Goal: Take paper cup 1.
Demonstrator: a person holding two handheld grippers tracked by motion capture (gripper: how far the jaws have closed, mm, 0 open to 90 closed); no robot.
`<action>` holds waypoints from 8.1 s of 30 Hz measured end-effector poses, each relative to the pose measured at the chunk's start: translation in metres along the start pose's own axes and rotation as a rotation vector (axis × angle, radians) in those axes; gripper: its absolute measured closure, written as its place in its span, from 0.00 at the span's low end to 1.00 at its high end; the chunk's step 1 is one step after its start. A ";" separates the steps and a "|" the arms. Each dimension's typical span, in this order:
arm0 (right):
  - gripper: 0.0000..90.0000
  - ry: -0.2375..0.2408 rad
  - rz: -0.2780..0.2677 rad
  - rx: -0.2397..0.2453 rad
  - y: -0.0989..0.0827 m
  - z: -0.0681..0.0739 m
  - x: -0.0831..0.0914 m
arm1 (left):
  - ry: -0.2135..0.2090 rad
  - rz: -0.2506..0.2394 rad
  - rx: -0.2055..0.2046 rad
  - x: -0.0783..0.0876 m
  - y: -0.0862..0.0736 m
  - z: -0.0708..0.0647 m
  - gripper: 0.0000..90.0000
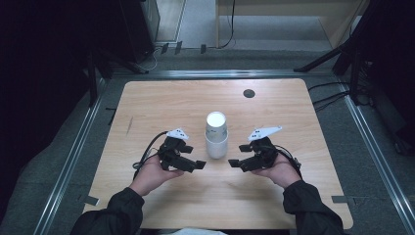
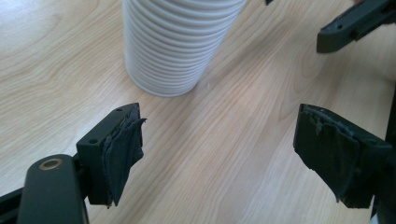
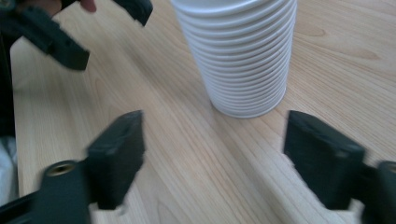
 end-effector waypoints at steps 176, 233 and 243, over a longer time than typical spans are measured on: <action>0.37 0.022 0.091 0.358 0.161 0.039 0.046 | -0.040 -0.078 -0.110 0.049 -0.034 -0.011 0.26; 0.37 0.122 0.130 0.274 0.040 0.058 0.038 | -0.201 -0.090 -0.259 0.030 0.010 -0.025 0.16; 0.37 0.173 0.109 0.270 0.032 0.063 0.024 | -0.217 -0.089 -0.262 0.028 0.007 -0.030 0.16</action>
Point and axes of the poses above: each handheld gripper's, and its own axes: x roughly backward along the jaws, y roughly out of its top, z roughly to its left, the point moved 9 cm from there along -x, roughly forward along the jaws, and after that the axes turned 7 degrees about y, right-handed, at the moved point
